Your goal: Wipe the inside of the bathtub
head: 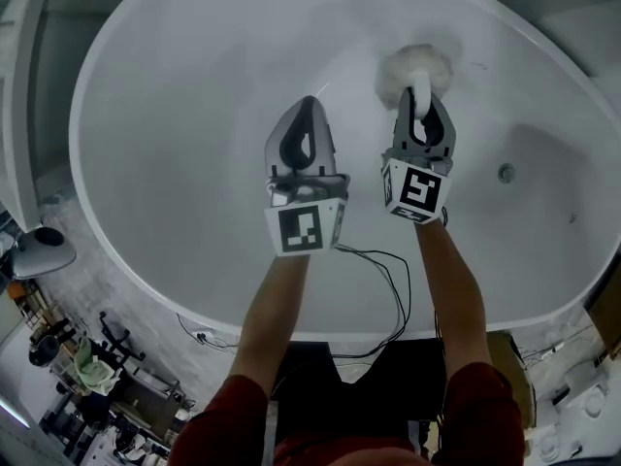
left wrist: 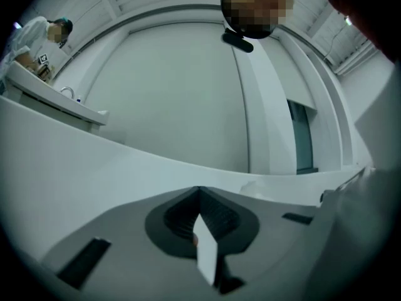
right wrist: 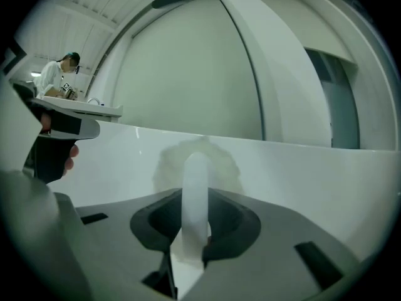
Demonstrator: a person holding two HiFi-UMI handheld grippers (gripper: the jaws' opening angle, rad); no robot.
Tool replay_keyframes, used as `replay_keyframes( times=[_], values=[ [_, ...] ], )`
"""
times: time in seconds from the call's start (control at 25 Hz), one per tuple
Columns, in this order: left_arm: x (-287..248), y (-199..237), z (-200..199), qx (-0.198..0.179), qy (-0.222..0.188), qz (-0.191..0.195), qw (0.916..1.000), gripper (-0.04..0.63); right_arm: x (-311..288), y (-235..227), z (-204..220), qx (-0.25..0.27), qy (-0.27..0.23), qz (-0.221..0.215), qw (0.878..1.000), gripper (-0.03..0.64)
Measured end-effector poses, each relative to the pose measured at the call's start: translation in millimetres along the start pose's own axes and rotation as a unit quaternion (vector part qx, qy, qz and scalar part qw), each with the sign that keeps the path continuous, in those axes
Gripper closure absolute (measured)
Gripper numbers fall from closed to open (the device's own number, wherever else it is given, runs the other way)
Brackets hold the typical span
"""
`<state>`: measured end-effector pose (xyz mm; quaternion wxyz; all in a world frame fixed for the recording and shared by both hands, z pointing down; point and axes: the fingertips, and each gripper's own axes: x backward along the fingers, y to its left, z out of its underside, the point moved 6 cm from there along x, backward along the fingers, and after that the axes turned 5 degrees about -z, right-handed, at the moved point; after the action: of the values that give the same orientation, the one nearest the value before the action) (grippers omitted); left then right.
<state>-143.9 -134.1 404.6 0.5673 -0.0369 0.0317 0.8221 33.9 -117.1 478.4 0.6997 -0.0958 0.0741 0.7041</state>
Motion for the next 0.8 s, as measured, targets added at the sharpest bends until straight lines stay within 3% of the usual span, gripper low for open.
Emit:
replay_keyframes(
  times=[0.12,0.36,0.52,0.68,0.8],
  values=[
    [4,40,-5,0.0,0.005,-0.013,0.9999,0.58,-27,45,-6,0.003,0.003,-0.017,1.0,0.529],
    [-9,96,43,-0.008,0.006,-0.03,0.9995,0.58,-102,100,44,0.014,0.027,-0.03,0.999,0.529],
    [-20,106,30,0.011,0.008,-0.033,0.9994,0.58,-139,103,36,0.022,0.028,-0.028,0.999,0.529],
    [-38,110,50,-0.006,0.005,-0.031,0.9995,0.58,-177,96,53,0.029,0.041,-0.019,0.999,0.529],
    [-44,116,49,0.005,0.006,-0.034,0.9994,0.58,-192,103,56,0.04,0.036,-0.012,0.998,0.529]
  ],
)
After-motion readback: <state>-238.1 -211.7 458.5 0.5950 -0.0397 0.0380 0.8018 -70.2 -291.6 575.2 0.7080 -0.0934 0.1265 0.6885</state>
